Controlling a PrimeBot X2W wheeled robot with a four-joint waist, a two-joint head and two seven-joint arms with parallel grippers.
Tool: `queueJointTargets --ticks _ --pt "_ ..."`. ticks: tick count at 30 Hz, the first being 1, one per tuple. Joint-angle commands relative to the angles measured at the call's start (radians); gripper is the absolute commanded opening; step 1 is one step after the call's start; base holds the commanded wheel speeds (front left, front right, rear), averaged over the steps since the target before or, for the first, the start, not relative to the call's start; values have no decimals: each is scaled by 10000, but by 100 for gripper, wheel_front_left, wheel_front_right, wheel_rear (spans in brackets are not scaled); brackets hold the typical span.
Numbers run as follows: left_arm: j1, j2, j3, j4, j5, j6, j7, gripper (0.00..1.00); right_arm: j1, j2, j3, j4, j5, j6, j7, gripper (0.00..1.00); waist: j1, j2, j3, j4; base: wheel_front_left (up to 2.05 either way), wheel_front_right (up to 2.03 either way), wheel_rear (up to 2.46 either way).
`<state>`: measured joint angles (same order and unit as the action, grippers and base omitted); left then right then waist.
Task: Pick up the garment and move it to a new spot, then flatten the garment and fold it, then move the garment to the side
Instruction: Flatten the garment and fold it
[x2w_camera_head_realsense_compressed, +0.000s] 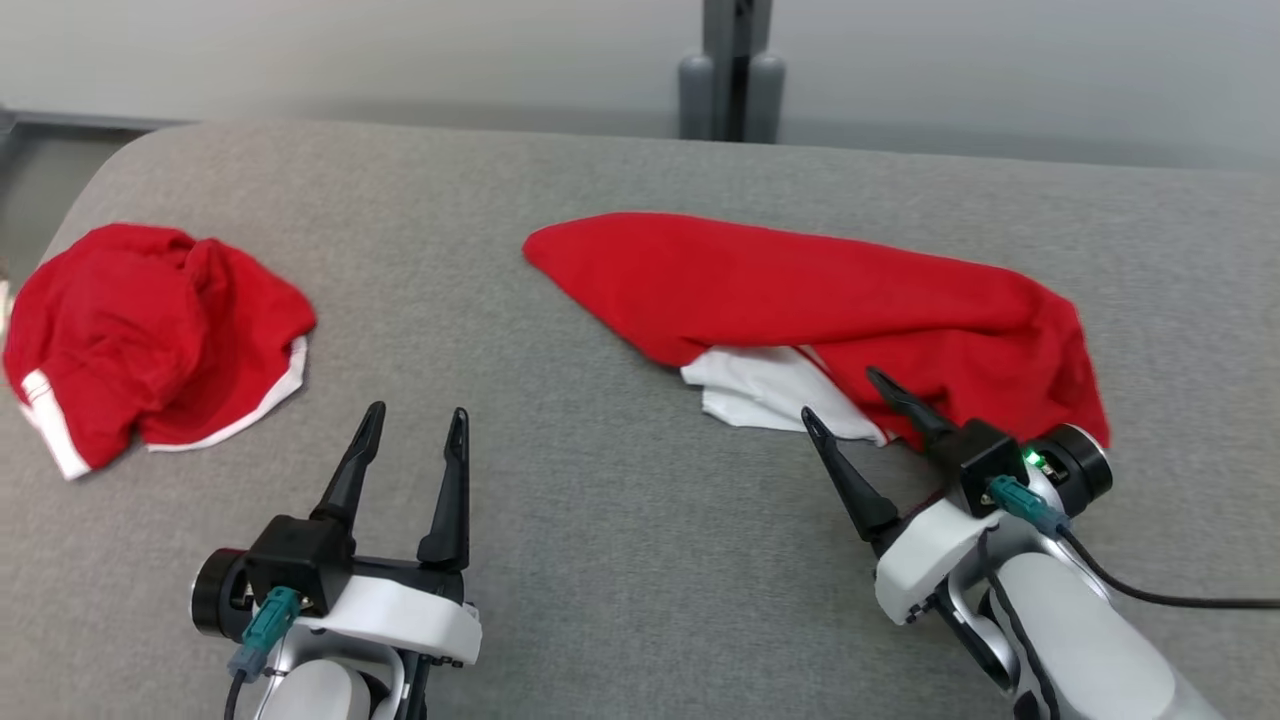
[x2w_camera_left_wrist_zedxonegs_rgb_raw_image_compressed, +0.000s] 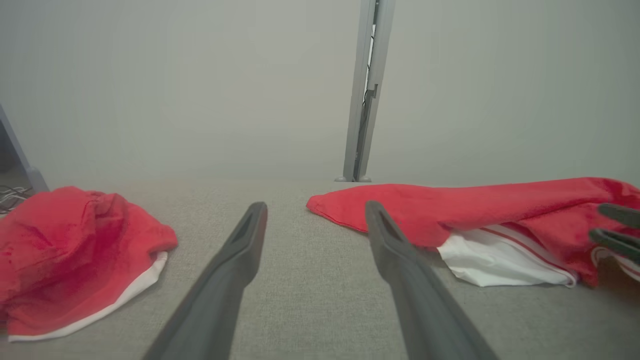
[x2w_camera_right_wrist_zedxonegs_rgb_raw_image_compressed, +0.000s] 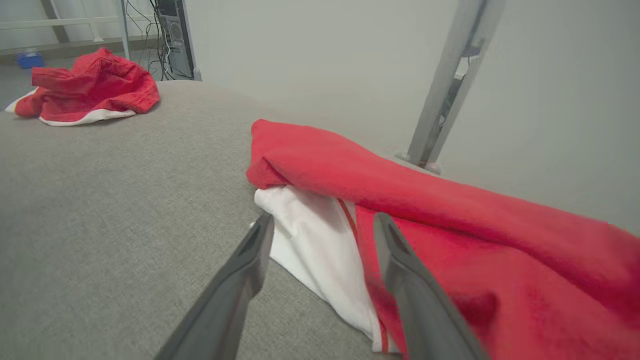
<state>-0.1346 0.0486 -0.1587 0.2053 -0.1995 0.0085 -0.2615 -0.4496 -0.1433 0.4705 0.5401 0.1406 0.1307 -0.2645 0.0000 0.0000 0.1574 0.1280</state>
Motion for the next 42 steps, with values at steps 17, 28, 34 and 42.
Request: queueJointTargets --ticks 17,28,34,42 --pt "-489 34 -625 -93 -437 220 -28 100 -1898 -339 914 3619 1124 1 -24 100 0 0 935 1349 0 0 0" --pt "-149 34 -605 308 -617 326 -28 100 -1983 -6 2736 2624 2486 1 -25 0 0 0 5 1096 0 0 0" --pt "190 34 -481 430 -699 302 -28 100 -2395 11 4185 829 3655 1 -25 0 0 0 -866 893 0 0 0" --pt "635 30 -369 425 -765 440 -28 100 -3718 -245 3750 -2275 5190 0 -22 0 0 0 -1402 672 0 0 0"
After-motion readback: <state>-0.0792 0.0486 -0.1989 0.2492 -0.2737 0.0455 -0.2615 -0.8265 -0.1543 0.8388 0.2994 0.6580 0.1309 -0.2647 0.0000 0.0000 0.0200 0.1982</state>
